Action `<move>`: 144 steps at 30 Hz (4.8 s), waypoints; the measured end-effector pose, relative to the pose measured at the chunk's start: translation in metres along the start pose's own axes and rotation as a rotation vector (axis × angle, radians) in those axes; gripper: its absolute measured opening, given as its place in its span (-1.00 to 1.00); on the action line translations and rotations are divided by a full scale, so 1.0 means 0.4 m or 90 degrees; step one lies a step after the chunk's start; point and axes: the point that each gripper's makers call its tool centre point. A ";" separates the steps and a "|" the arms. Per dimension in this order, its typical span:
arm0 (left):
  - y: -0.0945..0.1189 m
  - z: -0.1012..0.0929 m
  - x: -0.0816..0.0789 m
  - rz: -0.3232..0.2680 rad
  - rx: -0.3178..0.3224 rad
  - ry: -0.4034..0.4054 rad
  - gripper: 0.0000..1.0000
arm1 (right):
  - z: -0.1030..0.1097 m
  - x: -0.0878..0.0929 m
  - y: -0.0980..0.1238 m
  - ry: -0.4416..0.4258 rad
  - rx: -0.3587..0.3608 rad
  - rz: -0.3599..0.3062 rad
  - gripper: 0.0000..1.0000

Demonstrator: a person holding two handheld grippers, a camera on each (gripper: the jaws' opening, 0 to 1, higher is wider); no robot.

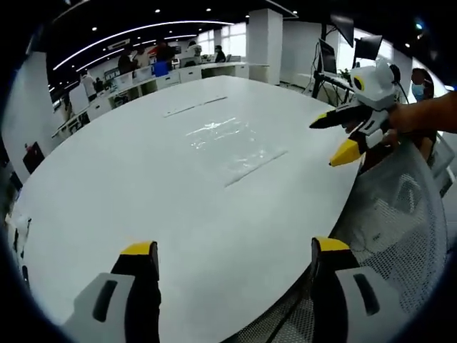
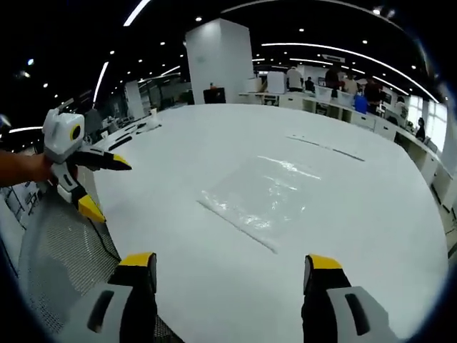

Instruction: Open the resealable bag by pulling the two sides of the seal apart until the entire bag opening is separated and visibly accessible.

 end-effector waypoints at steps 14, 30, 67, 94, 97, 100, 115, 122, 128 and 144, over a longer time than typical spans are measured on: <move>0.002 0.001 0.001 0.011 0.009 -0.002 0.69 | -0.016 -0.014 -0.073 0.073 -0.033 0.056 0.42; -0.014 -0.044 0.024 0.032 0.030 0.008 0.62 | -0.012 -0.019 -0.121 0.090 -0.071 0.104 -0.13; -0.038 -0.026 -0.014 0.014 0.038 0.016 0.45 | -0.089 0.004 -0.198 0.264 -0.068 0.237 -0.87; -0.051 -0.047 -0.019 0.019 0.062 -0.004 0.35 | -0.074 0.011 -0.138 0.350 -0.135 0.245 -1.00; -0.053 -0.037 -0.028 0.013 0.052 -0.016 0.39 | -0.067 0.007 -0.122 0.373 -0.145 0.246 -1.00; -0.058 -0.029 -0.038 0.010 0.052 -0.021 0.38 | -0.064 0.012 -0.107 0.402 -0.156 0.258 -1.00; -0.092 -0.032 -0.106 0.005 0.085 -0.129 0.23 | -0.003 0.008 -0.043 0.527 -0.208 0.283 -1.00; -0.114 -0.049 -0.127 0.007 0.124 -0.185 0.13 | -0.001 0.002 -0.026 0.570 -0.202 0.289 -1.00; -0.134 -0.066 -0.157 0.002 0.152 -0.235 0.01 | 0.006 -0.002 -0.009 0.585 -0.207 0.298 -1.00; -0.165 -0.087 -0.179 0.006 0.186 -0.379 -0.44 | 0.032 -0.038 0.015 0.565 -0.213 0.275 -1.00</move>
Point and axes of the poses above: the point that each gripper's makers call its tool centre point, and the gripper's own axes: y roughly backward along the fingers, z roughly to its left, x roughly out of its underside, and after that the axes turned 10 degrees about -y, right-handed
